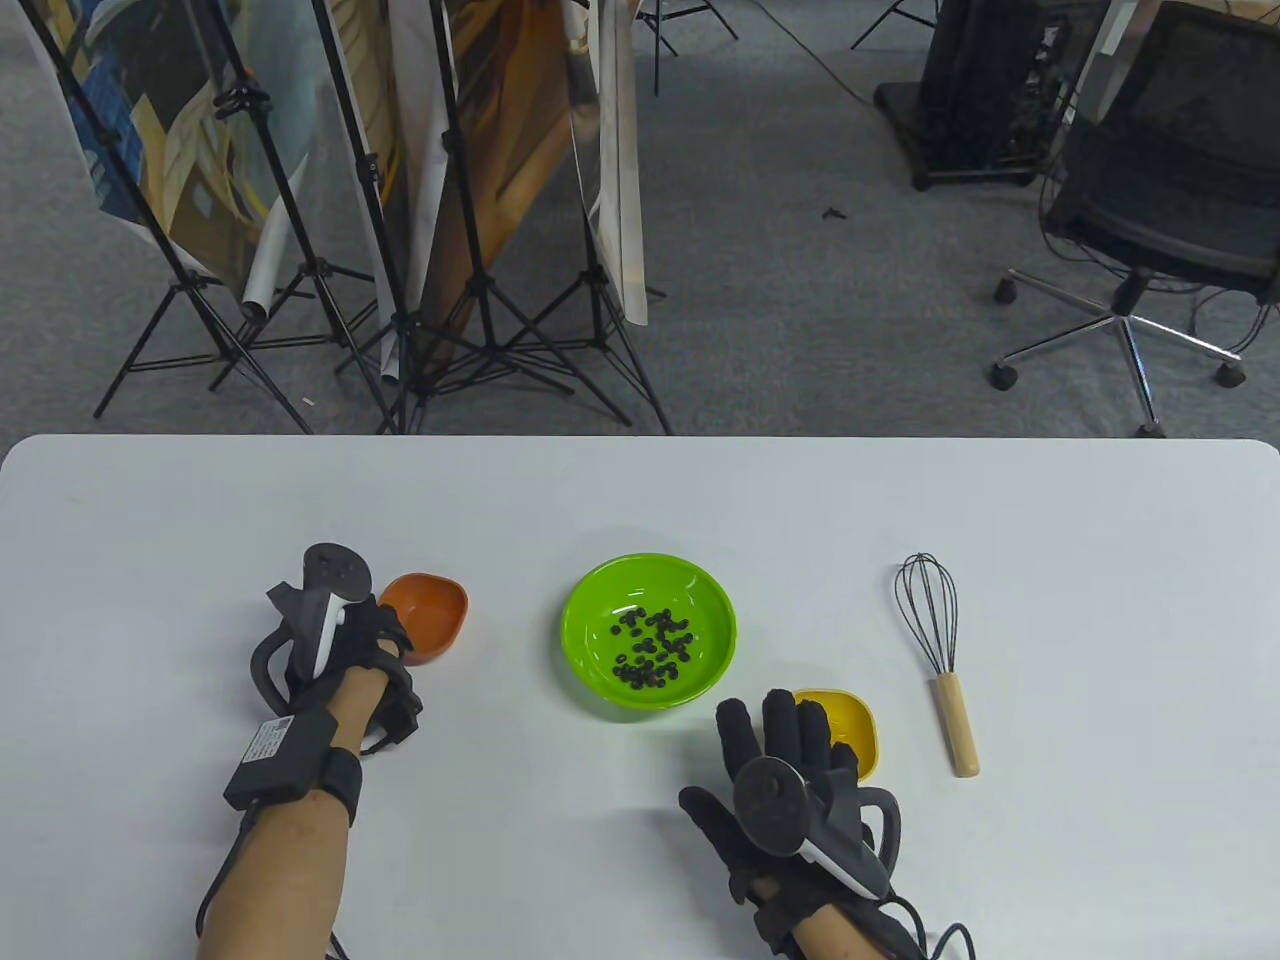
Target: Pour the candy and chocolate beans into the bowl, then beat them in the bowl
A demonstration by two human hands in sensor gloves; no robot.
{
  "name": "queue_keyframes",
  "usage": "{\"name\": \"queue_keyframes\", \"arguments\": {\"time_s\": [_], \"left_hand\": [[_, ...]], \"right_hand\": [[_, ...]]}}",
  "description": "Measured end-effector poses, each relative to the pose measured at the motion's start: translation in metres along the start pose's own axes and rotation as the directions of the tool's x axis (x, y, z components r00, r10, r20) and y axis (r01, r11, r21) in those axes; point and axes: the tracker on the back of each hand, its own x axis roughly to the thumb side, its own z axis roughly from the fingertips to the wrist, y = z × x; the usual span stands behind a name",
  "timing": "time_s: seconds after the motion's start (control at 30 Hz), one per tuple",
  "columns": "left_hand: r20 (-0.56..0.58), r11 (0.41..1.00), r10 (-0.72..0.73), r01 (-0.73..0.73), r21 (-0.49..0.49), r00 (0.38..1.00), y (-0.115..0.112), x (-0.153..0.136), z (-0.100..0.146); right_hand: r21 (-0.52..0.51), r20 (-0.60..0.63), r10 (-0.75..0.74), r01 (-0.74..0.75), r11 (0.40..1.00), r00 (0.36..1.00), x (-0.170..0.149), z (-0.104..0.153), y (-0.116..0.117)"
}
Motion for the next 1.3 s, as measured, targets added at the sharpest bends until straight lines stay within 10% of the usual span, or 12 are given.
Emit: {"name": "queue_keyframes", "arguments": {"time_s": [0.3,0.8,1.3], "left_hand": [[0.143,0.994,-0.015,-0.002,0.113,0.99,0.026,0.016,0.033],[0.621,0.998,-0.056,0.034,0.049,0.781,0.001,0.045,0.182],[0.662,1.0,-0.012,0.009,0.007,0.749,0.012,0.05,0.189]], "right_hand": [[-0.001,0.01,-0.009,0.009,1.0,1.0,0.0,0.0,0.001],[-0.011,-0.011,-0.033,0.033,0.999,0.999,-0.006,0.0,0.0],[-0.11,-0.085,-0.172,0.162,0.981,0.981,-0.046,-0.01,-0.033]]}}
